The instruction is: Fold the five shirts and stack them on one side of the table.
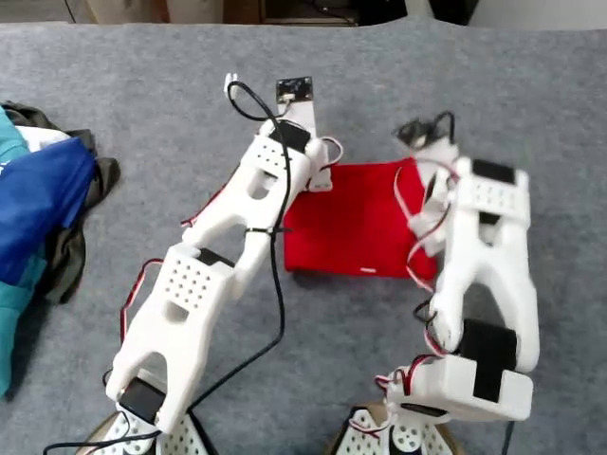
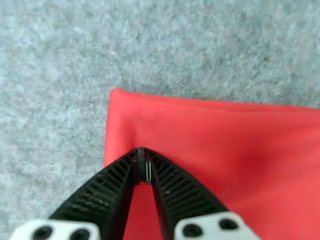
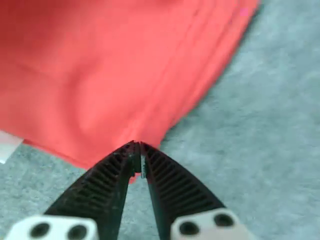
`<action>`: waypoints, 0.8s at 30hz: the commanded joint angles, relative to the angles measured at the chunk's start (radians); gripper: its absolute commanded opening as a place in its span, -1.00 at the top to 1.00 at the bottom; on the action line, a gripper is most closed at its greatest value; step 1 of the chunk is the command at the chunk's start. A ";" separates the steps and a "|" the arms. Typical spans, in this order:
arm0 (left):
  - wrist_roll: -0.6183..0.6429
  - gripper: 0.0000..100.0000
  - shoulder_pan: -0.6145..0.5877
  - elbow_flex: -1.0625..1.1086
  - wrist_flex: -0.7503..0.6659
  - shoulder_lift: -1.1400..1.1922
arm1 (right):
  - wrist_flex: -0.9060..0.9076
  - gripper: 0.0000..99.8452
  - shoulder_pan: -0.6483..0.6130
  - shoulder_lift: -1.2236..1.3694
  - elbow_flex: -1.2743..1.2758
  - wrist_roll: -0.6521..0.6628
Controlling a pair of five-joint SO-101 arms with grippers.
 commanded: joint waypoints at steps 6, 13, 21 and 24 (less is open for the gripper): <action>0.005 0.96 -0.037 -0.032 -0.014 -0.015 | -0.104 0.99 0.110 0.107 0.070 0.129; -0.035 0.96 -0.054 -0.035 0.006 -0.028 | -0.074 0.99 0.119 0.160 -0.024 0.132; -0.114 0.96 -0.023 -0.371 0.365 -0.145 | 0.149 0.99 0.053 -0.048 -0.257 0.106; -0.126 0.96 0.000 -0.422 0.485 -0.137 | 0.138 0.99 0.033 -0.012 -0.375 0.077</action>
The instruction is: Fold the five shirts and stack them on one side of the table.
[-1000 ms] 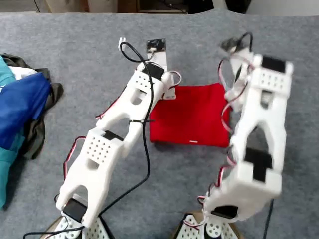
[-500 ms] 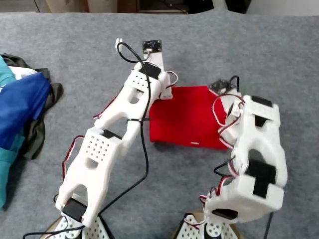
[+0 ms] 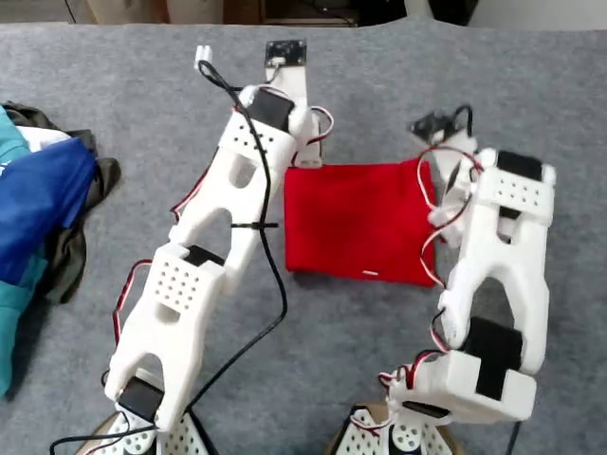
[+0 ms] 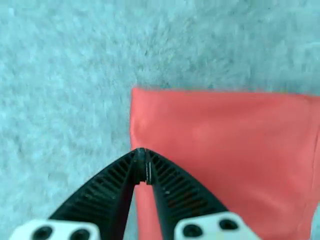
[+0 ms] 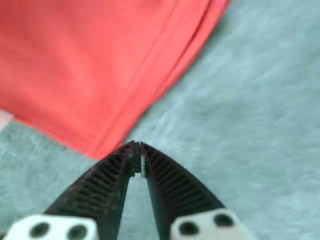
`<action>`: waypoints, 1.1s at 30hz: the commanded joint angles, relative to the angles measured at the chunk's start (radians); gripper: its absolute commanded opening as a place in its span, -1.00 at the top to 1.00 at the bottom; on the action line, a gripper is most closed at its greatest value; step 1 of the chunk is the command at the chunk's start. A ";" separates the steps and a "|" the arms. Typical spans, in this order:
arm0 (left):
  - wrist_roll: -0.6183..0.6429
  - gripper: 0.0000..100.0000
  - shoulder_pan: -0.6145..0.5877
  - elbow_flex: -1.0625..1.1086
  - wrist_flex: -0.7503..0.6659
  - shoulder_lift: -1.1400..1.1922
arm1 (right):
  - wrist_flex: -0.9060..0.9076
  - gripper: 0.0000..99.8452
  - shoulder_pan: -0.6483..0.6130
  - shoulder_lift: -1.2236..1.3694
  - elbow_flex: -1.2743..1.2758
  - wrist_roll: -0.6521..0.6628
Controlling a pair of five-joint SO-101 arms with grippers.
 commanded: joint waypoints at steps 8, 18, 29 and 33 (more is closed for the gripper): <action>-0.017 0.96 0.077 0.216 0.097 -0.157 | 0.017 0.99 -0.079 0.363 -0.545 -0.089; 0.005 0.96 0.123 0.574 0.034 -0.384 | 0.112 0.99 -0.134 0.705 -0.908 -0.192; 0.127 0.96 0.163 1.030 -0.436 -0.383 | 0.117 0.99 -0.130 0.928 -1.110 -0.218; 0.126 0.96 0.140 1.122 -0.488 -0.389 | 0.126 0.99 -0.117 0.954 -1.141 -0.213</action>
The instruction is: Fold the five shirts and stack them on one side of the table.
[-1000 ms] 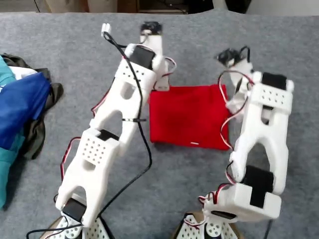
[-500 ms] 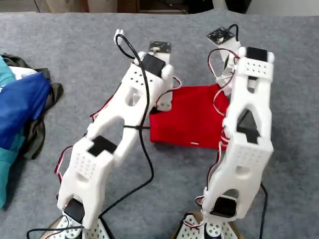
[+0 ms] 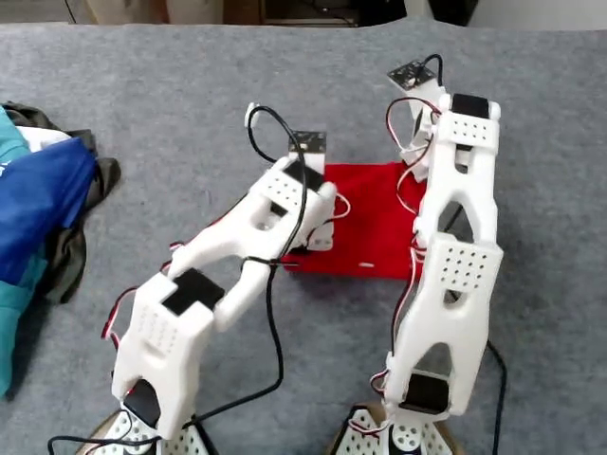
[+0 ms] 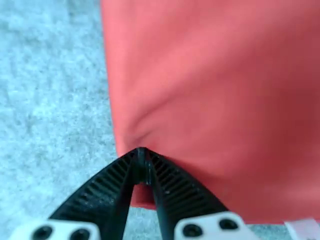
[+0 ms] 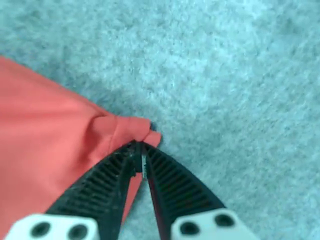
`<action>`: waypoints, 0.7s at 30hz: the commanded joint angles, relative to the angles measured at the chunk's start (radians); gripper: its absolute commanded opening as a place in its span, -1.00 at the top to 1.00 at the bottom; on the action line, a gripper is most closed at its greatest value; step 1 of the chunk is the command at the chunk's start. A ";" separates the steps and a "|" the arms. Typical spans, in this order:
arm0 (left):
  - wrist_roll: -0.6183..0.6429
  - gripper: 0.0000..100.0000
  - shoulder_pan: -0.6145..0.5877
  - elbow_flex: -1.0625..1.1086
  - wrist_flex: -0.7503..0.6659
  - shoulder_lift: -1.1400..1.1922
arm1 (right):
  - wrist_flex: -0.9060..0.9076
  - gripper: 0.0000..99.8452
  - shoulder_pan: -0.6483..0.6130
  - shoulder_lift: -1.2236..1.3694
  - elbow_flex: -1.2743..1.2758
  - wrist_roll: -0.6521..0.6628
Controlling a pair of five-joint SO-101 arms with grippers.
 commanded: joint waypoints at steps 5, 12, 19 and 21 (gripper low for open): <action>0.008 0.96 -0.012 0.106 -0.097 -0.036 | 0.018 0.99 0.018 0.027 -0.093 -0.005; -0.011 0.96 0.028 0.054 -0.072 -0.099 | 0.252 0.99 -0.018 -0.039 -0.265 0.057; -0.051 0.96 -0.017 -0.055 -0.066 -0.259 | 0.359 0.99 -0.013 -0.101 -0.427 0.029; -0.055 0.96 -0.066 -0.084 -0.104 -0.283 | 0.359 0.99 -0.010 -0.136 -0.401 0.015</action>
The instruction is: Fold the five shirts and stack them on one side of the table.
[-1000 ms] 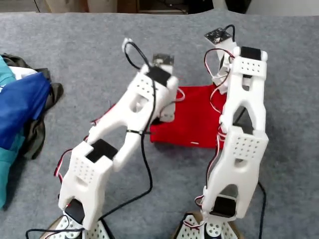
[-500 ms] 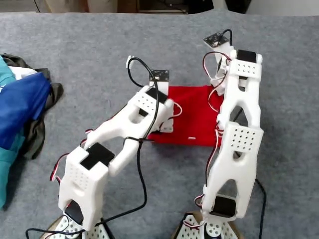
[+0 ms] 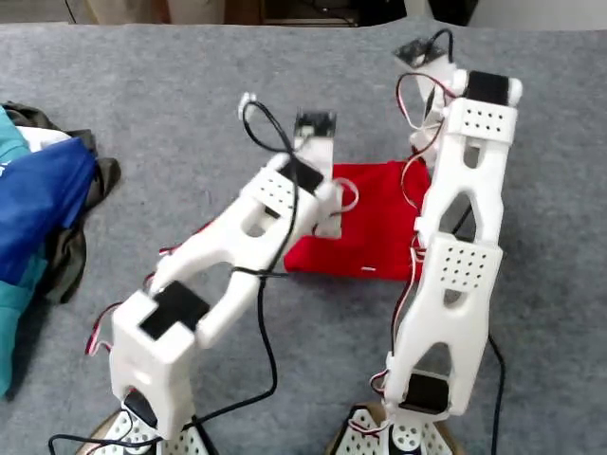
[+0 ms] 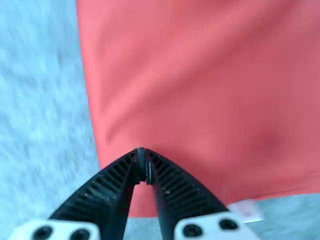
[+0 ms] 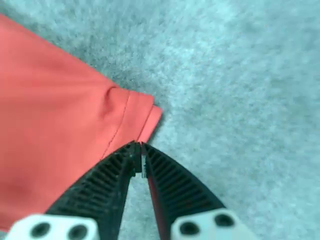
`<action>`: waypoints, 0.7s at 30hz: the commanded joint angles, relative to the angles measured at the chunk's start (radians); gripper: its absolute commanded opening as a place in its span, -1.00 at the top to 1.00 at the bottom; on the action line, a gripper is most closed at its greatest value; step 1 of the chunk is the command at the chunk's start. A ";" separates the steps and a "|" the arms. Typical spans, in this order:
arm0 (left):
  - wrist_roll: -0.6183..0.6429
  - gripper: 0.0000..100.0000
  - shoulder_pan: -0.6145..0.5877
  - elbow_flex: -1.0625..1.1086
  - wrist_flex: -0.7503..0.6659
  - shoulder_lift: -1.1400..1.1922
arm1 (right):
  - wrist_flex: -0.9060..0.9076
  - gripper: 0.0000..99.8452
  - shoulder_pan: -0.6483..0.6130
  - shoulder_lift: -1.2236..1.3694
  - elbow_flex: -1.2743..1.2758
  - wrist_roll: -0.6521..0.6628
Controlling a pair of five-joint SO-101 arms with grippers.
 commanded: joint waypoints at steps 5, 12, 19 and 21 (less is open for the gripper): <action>-0.023 0.96 -0.178 -0.075 -0.264 -0.036 | 0.021 0.99 -0.012 -0.262 0.147 -0.034; -0.126 0.96 -0.199 -0.081 -0.523 0.174 | -0.057 0.99 -0.010 -0.481 0.519 -0.075; -0.126 0.96 -0.199 -0.207 -0.483 0.288 | -0.427 0.99 -0.018 -0.756 1.208 -0.080; -0.126 0.96 -0.198 -0.226 -0.466 0.298 | -0.545 0.99 -0.035 -0.865 1.422 -0.075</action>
